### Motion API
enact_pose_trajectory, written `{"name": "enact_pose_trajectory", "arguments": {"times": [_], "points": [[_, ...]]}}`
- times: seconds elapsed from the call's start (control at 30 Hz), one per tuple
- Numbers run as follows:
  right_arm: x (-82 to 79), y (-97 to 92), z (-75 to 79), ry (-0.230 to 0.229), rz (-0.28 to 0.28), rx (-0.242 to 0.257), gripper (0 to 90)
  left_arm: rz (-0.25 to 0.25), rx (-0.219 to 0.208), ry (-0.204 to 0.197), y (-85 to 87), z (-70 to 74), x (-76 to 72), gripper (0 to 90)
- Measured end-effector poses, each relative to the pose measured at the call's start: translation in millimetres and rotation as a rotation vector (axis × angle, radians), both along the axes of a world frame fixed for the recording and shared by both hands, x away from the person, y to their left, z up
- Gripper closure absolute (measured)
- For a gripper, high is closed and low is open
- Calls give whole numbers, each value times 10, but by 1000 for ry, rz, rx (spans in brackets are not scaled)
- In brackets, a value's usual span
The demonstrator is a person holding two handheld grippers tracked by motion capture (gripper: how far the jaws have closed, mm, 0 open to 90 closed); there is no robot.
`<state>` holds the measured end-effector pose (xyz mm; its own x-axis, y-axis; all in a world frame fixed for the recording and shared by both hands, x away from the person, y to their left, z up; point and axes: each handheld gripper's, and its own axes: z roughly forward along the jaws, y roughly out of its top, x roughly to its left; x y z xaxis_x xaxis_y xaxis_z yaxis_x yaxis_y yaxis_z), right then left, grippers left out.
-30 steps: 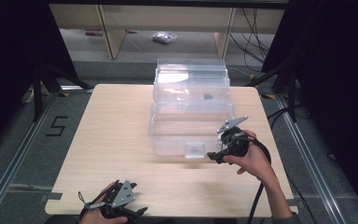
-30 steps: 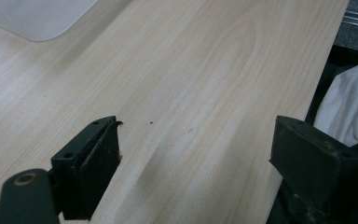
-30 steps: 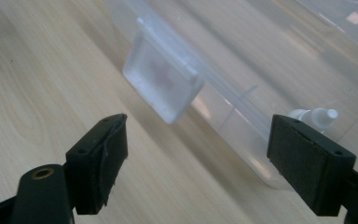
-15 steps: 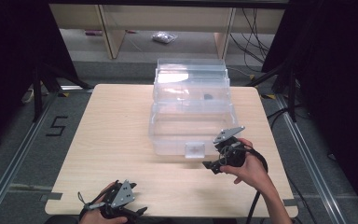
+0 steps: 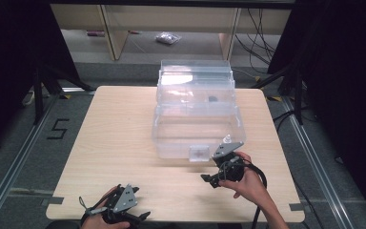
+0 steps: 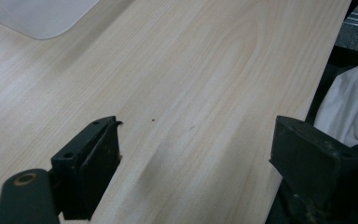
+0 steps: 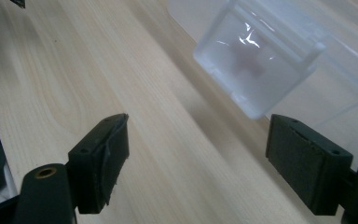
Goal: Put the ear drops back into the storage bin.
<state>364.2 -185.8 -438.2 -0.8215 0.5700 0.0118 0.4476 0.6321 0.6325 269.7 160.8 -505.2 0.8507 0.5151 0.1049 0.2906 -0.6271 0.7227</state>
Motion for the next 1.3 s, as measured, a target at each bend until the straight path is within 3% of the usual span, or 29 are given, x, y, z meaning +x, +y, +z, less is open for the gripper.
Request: {"name": "enact_pose_trajectory", "arguments": {"times": [0.03, 0.07, 0.17, 0.2, 0.23, 0.27, 0.3, 0.37, 0.5, 0.53, 0.6, 0.67, 0.73, 0.83, 0.87, 0.9, 1.0, 1.03, 1.07, 1.1, 1.13, 1.17, 1.3], "points": [[-6, 9, -19, -7, -3, 9, 224, 3, -4, 1, -4, -3, -3, 152], [-21, 16, -34, 3, -1, 9, 224, -10, 21, -18, 5, 8, 9, 152], [-50, 36, -106, -9, 16, 8, 225, -8, 20, -18, 6, 9, 8, 152], [-75, 49, -107, 28, 4, 4, 225, -4, 15, -12, 4, 6, 6, 152], [-89, 55, -132, 26, -5, 7, 225, 4, 7, -3, 1, 0, 3, 152], [-81, 55, -157, 16, 27, 15, 225, 1, 4, -3, 1, 2, 2, 152], [-102, 65, -180, 13, -4, 16, 225, 3, 0, -2, -1, -1, 0, 152], [-102, 49, -192, 16, 23, 17, 225, 2, 3, -5, 6, -2, 2, 152], [-131, 40, -230, 32, 4, 30, 225, -8, 26, -23, 17, 14, 19, 152], [-139, 33, -248, 19, 0, 33, 225, -2, 7, -12, 4, 10, 8, 152], [-164, 21, -271, 13, -1, 44, 225, -8, 24, -26, 2, 11, 14, 152], [-176, -5, -280, 21, 7, 39, 225, 4, 11, -5, 2, -3, 4, 152], [-216, -9, -298, 29, -32, 51, 219, -3, 10, -18, 14, 0, 11, 152], [-241, -45, -324, 35, -32, 36, 215, -4, 8, -20, 10, 8, 12, 152], [-246, -61, -342, 26, -11, 39, 209, -6, 10, -21, 7, 7, 15, 152], [-264, -57, -360, 31, -26, 60, 207, -6, -1, -8, 0, 2, 6, 152], [-302, -95, -344, 51, -51, 43, 188, -14, 24, -12, 7, -6, 14, 151], [-324, -110, -374, 41, -56, 61, 164, -1, 24, 3, 6, -20, 8, 151], [-327, -127, -392, 18, -42, 72, 164, -3, 15, 3, 3, -17, 6, 151], [-368, -143, -370, 50, -61, 59, 163, 4, 22, -3, 4, -12, 11, 151], [-365, -147, -393, 39, -25, 85, 163, 2, 23, -8, 6, -1, 11, 151], [-377, -149, -401, 26, -21, 95, 162, 0, -4, -1, -2, 1, 3, 152], [-431, -187, -417, 38, -41, 75, 162, 1, -11, 1, -1, -13, -5, 152]]}}
